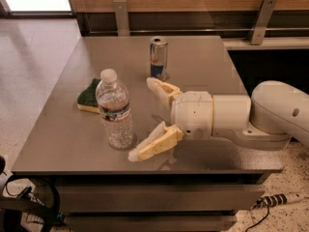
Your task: Knock water bottle over
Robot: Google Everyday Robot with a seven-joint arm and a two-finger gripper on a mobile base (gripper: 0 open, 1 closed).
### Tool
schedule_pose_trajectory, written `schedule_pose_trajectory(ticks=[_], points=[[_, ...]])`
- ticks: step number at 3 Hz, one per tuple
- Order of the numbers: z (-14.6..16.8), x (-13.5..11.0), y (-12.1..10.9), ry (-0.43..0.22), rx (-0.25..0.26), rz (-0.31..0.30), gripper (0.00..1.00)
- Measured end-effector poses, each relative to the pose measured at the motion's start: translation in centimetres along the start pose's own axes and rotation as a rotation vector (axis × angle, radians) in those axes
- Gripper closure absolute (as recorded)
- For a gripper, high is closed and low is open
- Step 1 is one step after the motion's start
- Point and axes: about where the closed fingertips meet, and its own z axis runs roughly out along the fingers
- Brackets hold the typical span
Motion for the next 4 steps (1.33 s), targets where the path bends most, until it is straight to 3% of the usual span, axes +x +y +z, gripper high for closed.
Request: schedule_pose_trajectory(ticks=[2,3,4], points=[[3.5,-0.4,0.8,-0.041,-0.045,-0.002,0.00],[5.0,-0.5,1.1,-0.060,-0.069,-0.002,0.15],[5.2,-0.6,1.2,-0.060,-0.073,-0.004,0.38]])
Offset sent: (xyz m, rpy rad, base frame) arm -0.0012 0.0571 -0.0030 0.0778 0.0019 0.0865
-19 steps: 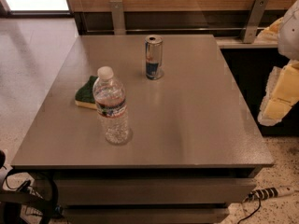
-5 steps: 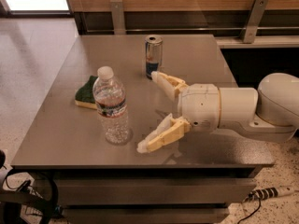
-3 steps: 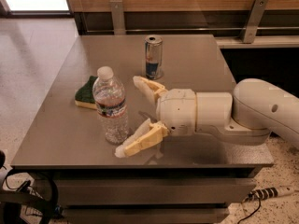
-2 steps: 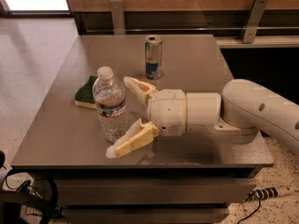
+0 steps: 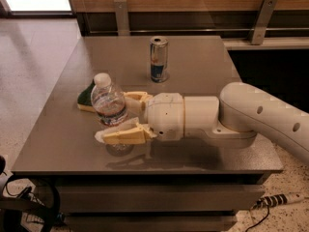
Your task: Knock water bottle over
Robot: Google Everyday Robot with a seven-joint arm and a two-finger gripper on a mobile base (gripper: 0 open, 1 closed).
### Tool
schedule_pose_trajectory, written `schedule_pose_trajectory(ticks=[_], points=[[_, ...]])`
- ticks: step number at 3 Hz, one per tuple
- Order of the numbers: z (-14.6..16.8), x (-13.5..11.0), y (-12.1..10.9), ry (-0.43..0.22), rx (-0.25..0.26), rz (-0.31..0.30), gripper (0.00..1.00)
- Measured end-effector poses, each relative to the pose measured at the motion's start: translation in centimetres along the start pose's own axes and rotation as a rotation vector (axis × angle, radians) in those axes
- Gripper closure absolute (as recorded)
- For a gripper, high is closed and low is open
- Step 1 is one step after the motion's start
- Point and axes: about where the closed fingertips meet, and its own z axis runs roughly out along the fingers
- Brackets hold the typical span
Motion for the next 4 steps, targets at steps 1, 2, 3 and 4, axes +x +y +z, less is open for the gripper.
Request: schedule_pose_trajectory(ticks=[1,2,3,4], points=[[0.26,-0.16,0.18,0.001,-0.006,-0.003,0.70],[0.40,-0.25,0.27,0.001,-0.008,-0.005,0.92],[0.54,-0.34,0.37,0.002,-0.011,-0.007,1.00],[0.54,-0.34,0.37,0.002,-0.011,-0.007,1.00]])
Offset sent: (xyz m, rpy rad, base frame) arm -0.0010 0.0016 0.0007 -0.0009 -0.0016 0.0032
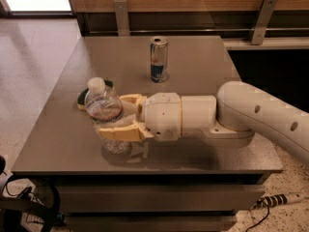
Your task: Knock water bottle over
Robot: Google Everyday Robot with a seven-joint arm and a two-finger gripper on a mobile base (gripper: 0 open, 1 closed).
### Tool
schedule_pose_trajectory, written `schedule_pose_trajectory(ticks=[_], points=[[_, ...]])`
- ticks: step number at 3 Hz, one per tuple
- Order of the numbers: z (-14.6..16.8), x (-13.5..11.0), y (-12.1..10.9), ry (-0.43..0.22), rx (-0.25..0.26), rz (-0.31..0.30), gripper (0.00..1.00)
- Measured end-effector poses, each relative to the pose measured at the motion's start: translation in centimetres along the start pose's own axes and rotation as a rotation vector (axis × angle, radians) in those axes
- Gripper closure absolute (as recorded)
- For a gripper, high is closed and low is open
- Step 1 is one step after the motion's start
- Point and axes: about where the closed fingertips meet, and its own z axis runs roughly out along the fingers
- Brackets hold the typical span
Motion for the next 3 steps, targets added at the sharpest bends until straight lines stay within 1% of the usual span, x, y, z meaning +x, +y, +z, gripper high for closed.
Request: schedule_pose_trajectory(ticks=[1,2,3], points=[[-0.9,-0.6,-0.9,0.058,0.022,-0.006,1.00],[-3.9,-2.1,-3.9,0.258,0.087,-0.025,1.00],[-5.6,-2.6,-5.3,0.375,0.121,-0.032,1.00]])
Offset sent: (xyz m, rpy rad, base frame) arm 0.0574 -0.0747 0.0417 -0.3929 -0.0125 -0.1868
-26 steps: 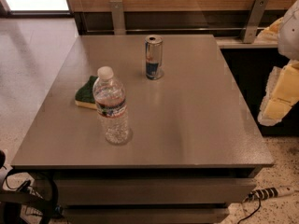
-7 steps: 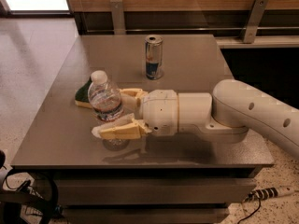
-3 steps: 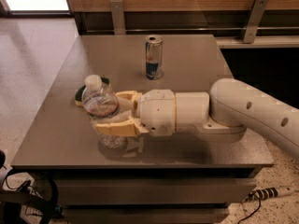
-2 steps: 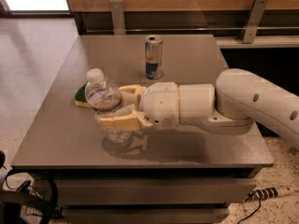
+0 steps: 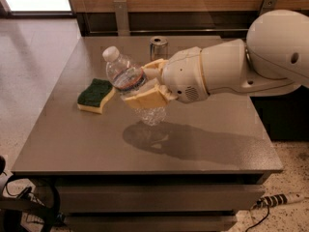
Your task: Knock water bottle over
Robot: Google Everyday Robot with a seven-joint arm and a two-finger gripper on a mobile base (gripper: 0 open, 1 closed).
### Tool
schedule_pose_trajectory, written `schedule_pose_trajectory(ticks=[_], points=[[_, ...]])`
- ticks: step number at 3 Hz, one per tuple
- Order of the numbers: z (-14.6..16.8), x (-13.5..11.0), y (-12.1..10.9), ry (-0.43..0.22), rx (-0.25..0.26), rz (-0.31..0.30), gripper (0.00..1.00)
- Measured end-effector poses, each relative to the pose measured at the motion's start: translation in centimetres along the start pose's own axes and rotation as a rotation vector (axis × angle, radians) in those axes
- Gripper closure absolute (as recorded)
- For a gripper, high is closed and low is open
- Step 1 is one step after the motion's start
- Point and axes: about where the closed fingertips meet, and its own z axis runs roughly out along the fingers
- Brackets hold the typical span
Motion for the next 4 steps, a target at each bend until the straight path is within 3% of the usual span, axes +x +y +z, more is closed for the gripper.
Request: schedule_pose_trajectory(ticks=[1,2,3,4], points=[[-0.3,1.1,-0.5,0.195,0.037,0.011,1.00],[-0.3,2.2,-0.4,0.335,0.065,0.038,1.00],[0.3,3.4,-0.1,0.466,0.065,0.070,1.00],[1.6,4.9,0.3,0.650,0.041,0.101,1.00]])
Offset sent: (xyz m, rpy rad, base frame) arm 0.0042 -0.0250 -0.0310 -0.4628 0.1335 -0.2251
